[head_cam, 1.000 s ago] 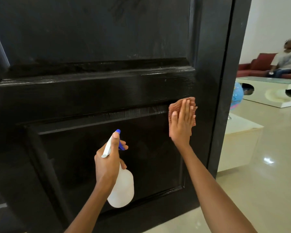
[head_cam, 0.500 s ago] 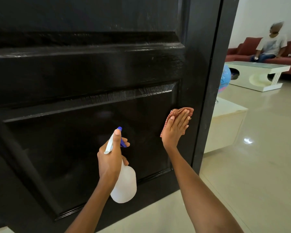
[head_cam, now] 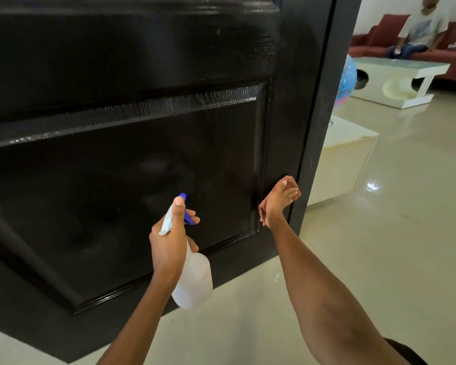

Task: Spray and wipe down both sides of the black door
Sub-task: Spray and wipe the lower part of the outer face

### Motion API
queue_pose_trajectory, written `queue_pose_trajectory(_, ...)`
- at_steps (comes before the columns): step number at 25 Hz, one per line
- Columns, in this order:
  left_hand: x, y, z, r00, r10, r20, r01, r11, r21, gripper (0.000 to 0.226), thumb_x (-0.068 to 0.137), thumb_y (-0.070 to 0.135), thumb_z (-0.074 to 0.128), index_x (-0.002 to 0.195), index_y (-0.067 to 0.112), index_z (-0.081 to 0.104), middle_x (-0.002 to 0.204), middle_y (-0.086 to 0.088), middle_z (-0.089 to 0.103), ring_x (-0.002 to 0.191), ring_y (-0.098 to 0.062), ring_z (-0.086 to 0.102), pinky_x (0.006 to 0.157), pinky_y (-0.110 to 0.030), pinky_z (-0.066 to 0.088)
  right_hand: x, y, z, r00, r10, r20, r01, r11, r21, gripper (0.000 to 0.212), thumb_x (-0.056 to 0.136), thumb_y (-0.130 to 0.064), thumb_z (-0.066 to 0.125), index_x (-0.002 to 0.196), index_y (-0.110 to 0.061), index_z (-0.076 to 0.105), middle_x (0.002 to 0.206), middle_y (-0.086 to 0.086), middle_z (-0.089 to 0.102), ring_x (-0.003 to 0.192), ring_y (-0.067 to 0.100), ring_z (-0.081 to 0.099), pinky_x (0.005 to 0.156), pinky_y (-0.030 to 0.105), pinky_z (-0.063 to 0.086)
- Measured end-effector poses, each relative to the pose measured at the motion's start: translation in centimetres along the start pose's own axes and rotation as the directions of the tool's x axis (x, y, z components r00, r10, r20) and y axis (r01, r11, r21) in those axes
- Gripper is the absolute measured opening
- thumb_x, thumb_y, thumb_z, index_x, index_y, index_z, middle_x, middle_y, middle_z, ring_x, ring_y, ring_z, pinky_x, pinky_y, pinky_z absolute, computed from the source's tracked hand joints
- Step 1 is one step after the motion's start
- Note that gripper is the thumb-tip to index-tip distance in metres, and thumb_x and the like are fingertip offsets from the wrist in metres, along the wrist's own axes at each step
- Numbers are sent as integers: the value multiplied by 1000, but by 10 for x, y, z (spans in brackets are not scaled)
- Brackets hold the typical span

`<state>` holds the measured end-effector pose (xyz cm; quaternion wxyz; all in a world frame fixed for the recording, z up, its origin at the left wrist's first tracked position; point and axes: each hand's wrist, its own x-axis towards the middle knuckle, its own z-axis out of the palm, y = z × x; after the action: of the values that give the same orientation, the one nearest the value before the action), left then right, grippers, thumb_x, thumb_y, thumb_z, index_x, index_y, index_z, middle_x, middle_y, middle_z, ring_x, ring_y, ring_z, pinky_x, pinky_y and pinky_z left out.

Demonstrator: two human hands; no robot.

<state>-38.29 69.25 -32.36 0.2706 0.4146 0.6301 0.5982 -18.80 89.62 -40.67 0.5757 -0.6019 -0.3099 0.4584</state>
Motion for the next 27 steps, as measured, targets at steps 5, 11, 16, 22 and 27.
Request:
queue_pose_trajectory(5,-11,-27,-3,997,-80,-6,80,997,17,57,96,63,40,88,16,70,91,1,75,42,-24,57,56,-35,54,10,32,7,1000,-7,-28,3,993,-117,70,111,-48,15,161,-11,-18,171,7,-21,159,26,-12,127,45,-3)
queue_pose_trajectory(11,-17,-58,11,987,-154,35,150,984,93,58,97,66,38,87,19,70,91,3,76,43,-24,57,62,-41,54,-2,118,13,976,219,9,-218,975,-32,74,109,-56,11,162,-13,-18,171,4,-19,160,24,-6,126,39,-4)
queue_pose_trajectory(16,-15,-76,27,981,-189,39,181,970,161,58,95,67,35,90,20,70,91,5,75,44,-24,59,66,-41,56,-20,172,32,947,314,73,-316,949,6,77,107,-59,13,161,-16,-19,171,5,-18,159,30,-4,129,49,1)
queue_pose_trajectory(22,-16,-86,38,978,-196,65,180,964,193,57,98,64,34,87,21,70,90,5,75,44,-24,59,62,-36,55,-14,172,50,967,253,35,-255,958,130,75,102,-67,22,164,-30,3,173,11,1,156,41,10,123,64,22)
queue_pose_trajectory(27,-14,-92,44,978,-191,81,172,965,198,58,97,64,33,88,21,70,90,7,75,44,-22,60,60,-30,54,-19,152,71,996,-9,-94,9,1000,8,76,99,-76,13,159,-42,-17,169,-10,-23,159,24,-15,128,52,-1)
